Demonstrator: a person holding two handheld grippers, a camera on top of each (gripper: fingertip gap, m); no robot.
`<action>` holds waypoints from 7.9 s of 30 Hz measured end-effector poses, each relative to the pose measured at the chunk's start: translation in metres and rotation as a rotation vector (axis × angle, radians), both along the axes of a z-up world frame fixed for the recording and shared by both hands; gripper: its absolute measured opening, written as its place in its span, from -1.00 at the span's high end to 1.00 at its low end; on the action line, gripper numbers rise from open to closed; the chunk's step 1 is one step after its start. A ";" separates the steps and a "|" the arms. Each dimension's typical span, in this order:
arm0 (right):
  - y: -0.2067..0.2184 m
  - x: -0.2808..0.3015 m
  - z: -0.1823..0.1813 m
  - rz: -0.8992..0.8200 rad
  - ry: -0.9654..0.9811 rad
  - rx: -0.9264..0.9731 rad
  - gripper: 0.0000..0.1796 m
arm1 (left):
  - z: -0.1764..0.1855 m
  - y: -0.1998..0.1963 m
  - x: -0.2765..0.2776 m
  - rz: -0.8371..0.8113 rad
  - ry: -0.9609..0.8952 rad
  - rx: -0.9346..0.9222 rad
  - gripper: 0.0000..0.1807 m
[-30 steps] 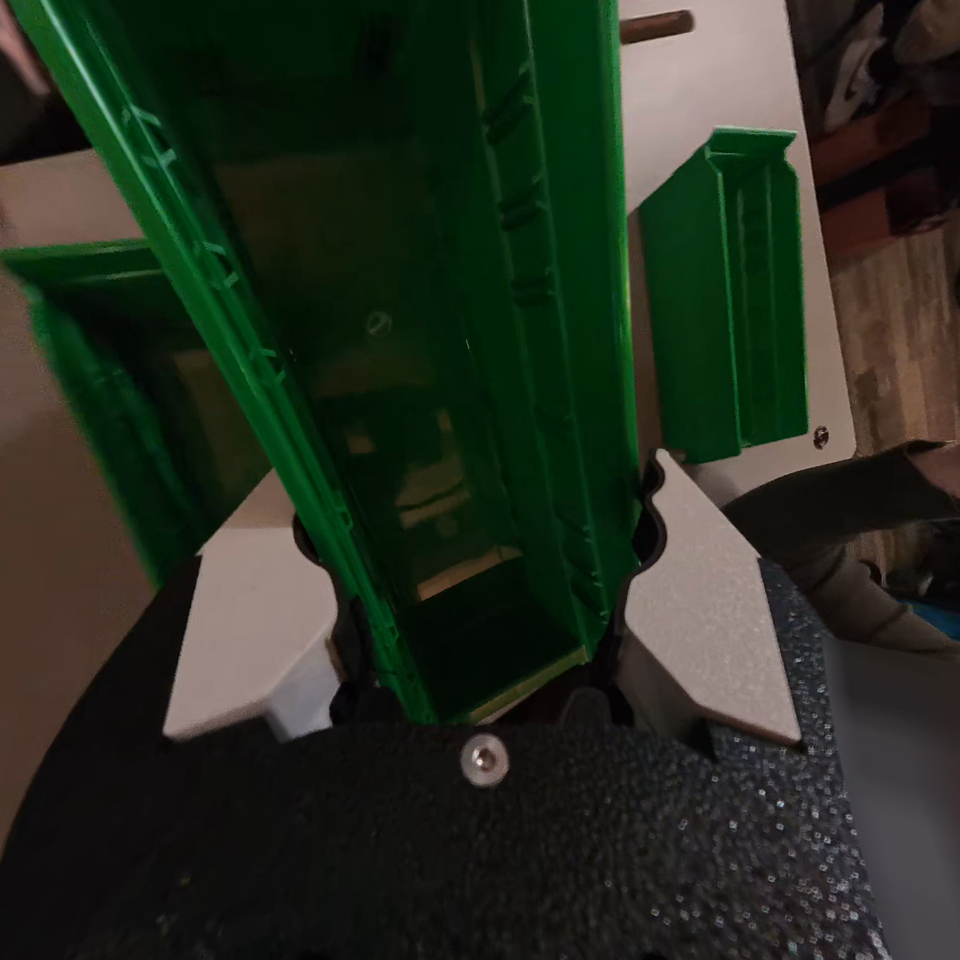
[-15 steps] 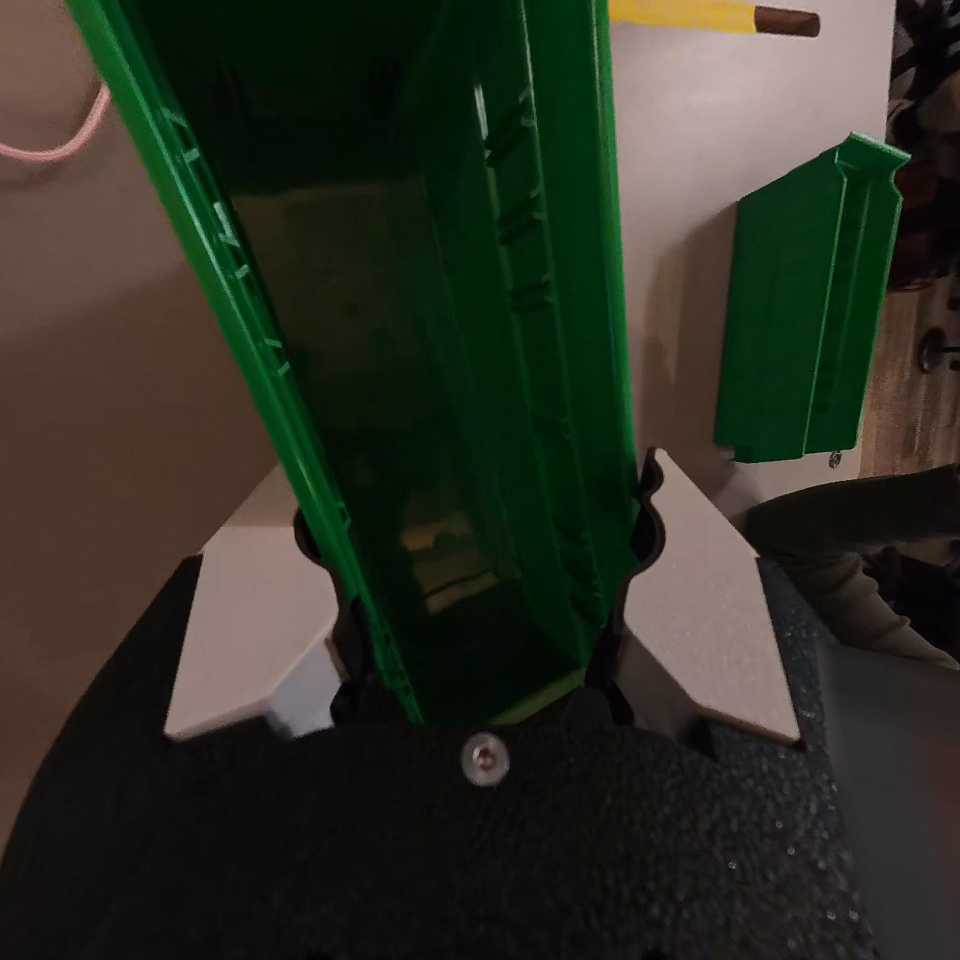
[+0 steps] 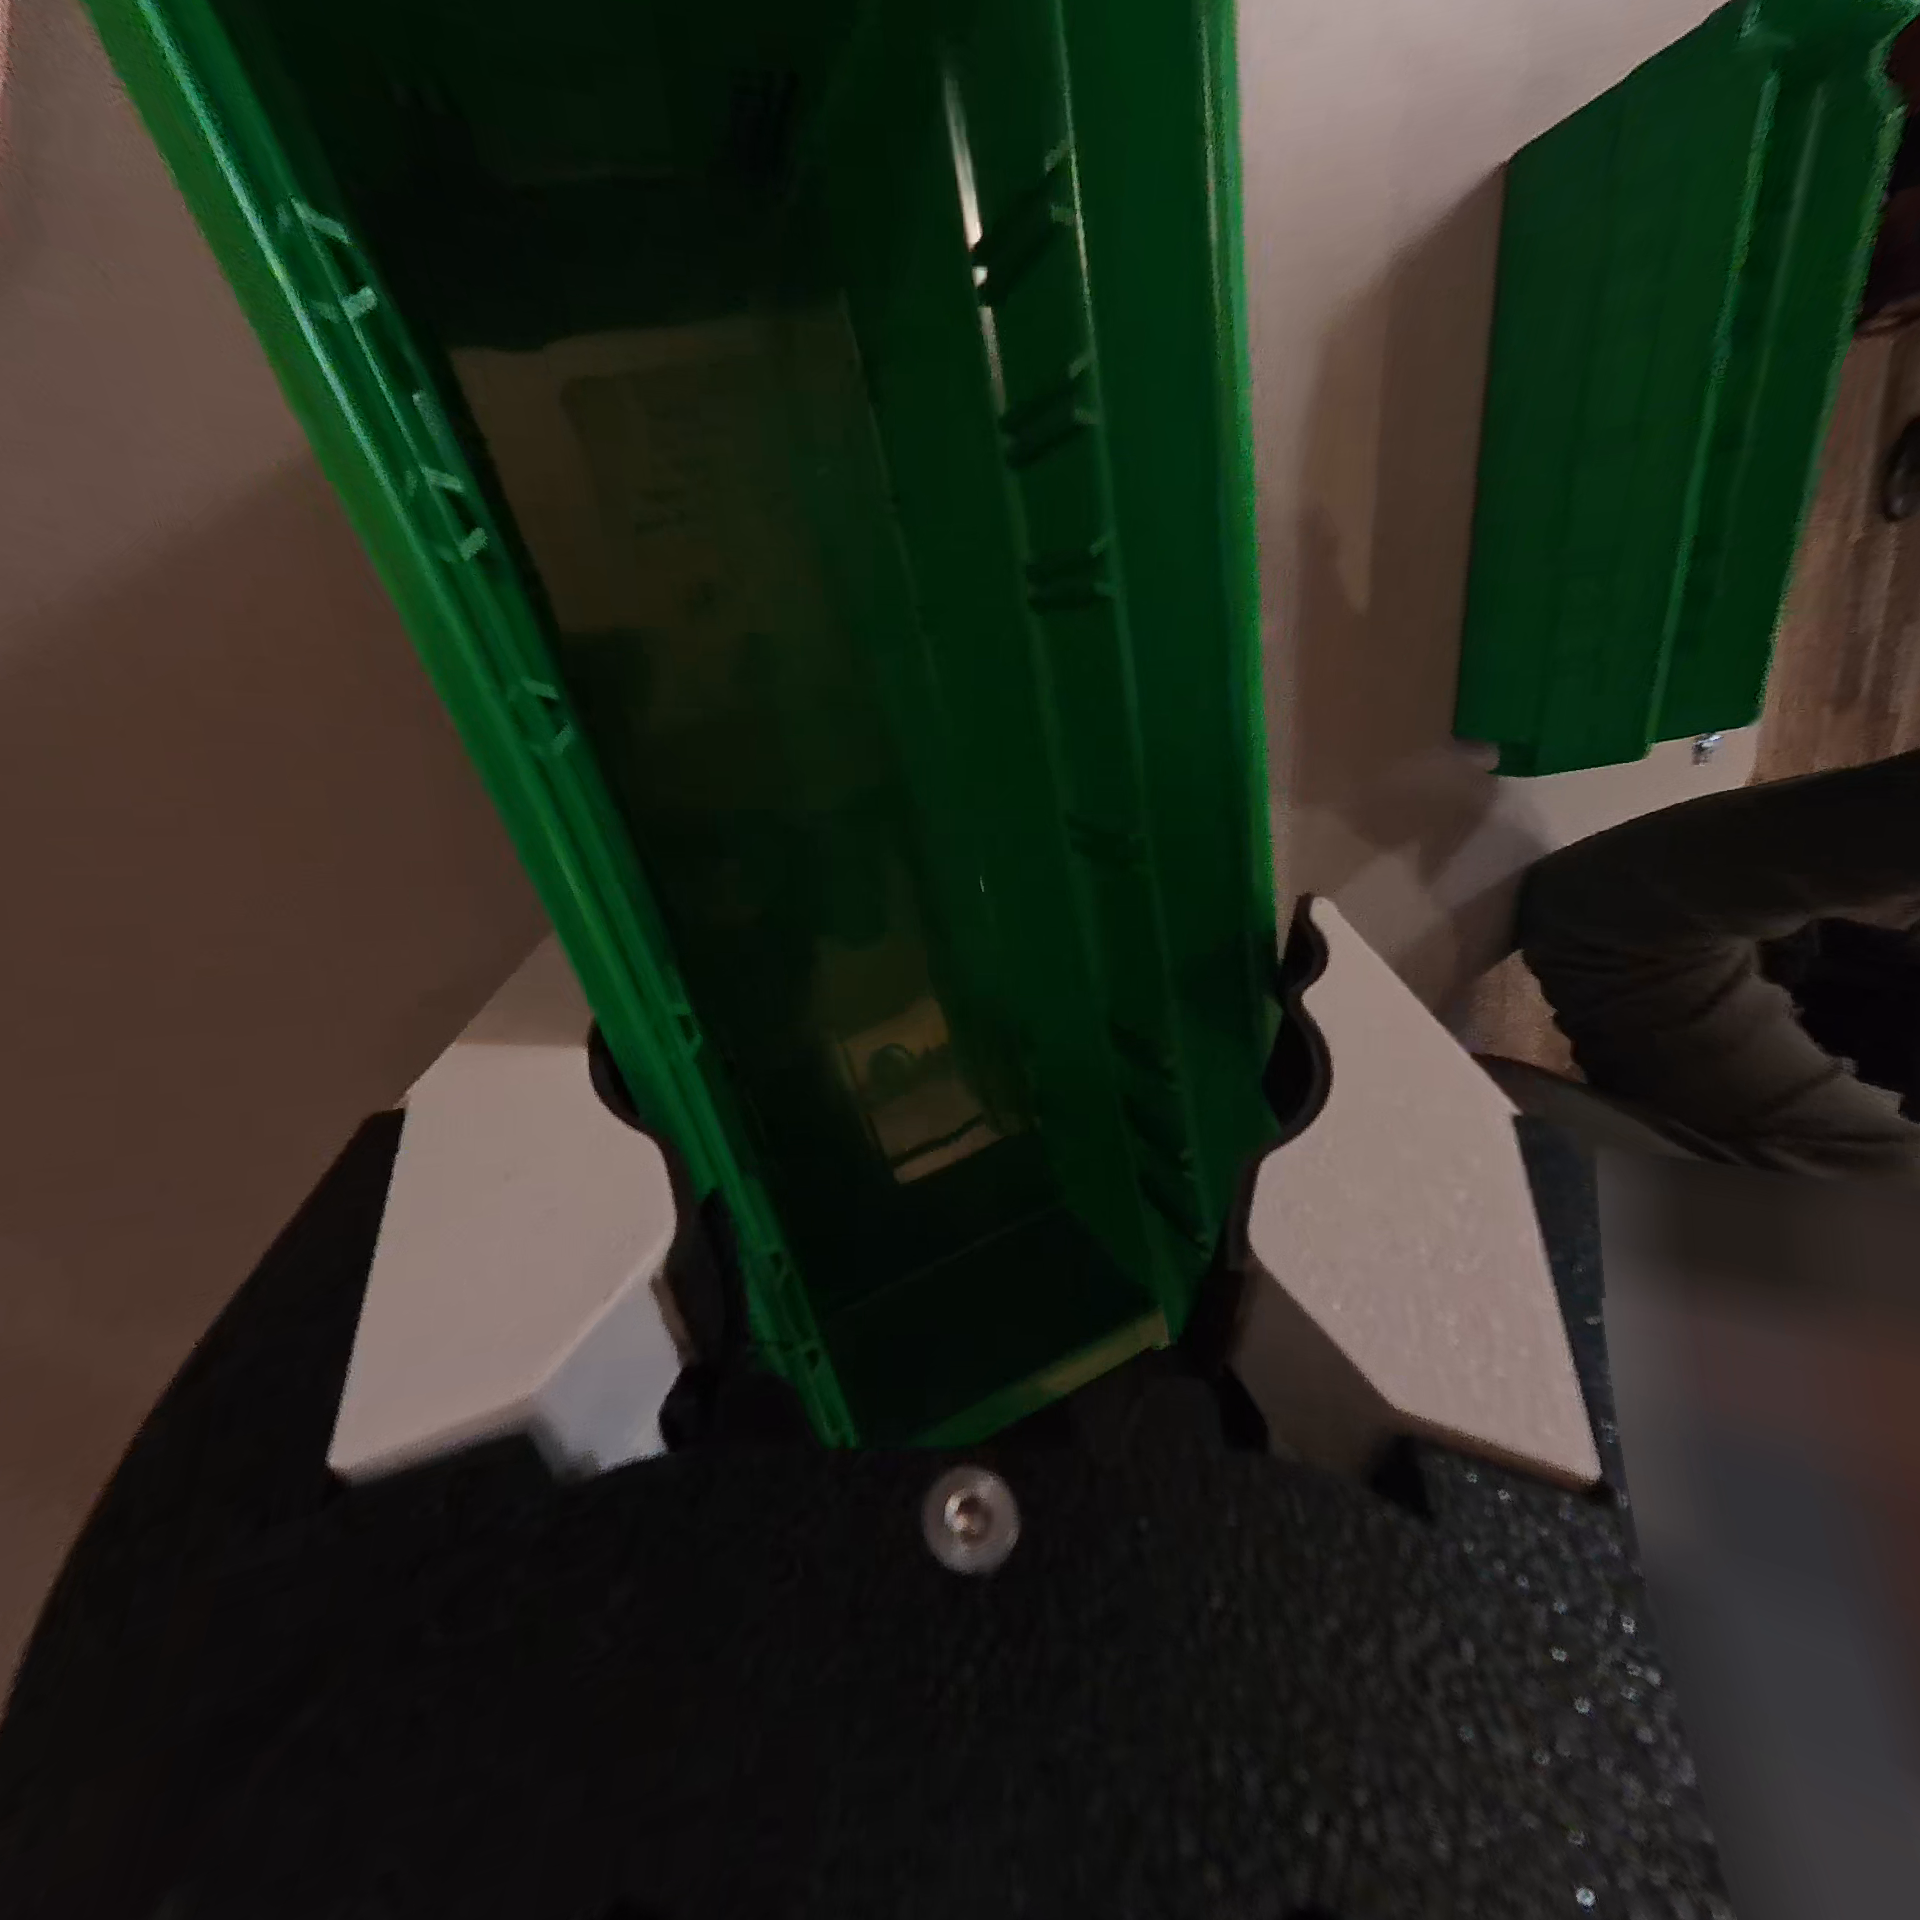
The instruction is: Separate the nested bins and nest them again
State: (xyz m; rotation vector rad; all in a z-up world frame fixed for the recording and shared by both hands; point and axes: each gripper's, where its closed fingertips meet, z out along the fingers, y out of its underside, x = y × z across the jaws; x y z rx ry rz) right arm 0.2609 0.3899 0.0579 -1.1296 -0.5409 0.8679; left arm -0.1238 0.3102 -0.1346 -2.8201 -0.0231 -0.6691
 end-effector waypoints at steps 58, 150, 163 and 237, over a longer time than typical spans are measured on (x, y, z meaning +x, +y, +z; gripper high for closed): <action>0.004 0.060 0.014 -0.078 0.118 -0.007 0.24 | -0.124 0.116 0.399 -0.473 0.018 0.053 -0.13; 0.024 -0.012 -0.027 -0.163 -0.170 -0.031 0.24 | 0.015 -0.154 -0.091 0.663 0.280 1.382 -0.42; -0.131 -0.238 -0.111 0.141 -0.777 0.221 0.22 | -0.047 -0.159 -0.076 0.443 0.023 1.377 -0.34; 0.066 0.037 -0.236 -0.452 -1.108 -1.136 -0.25 | -0.050 -0.132 -0.031 0.280 -0.677 1.194 -0.30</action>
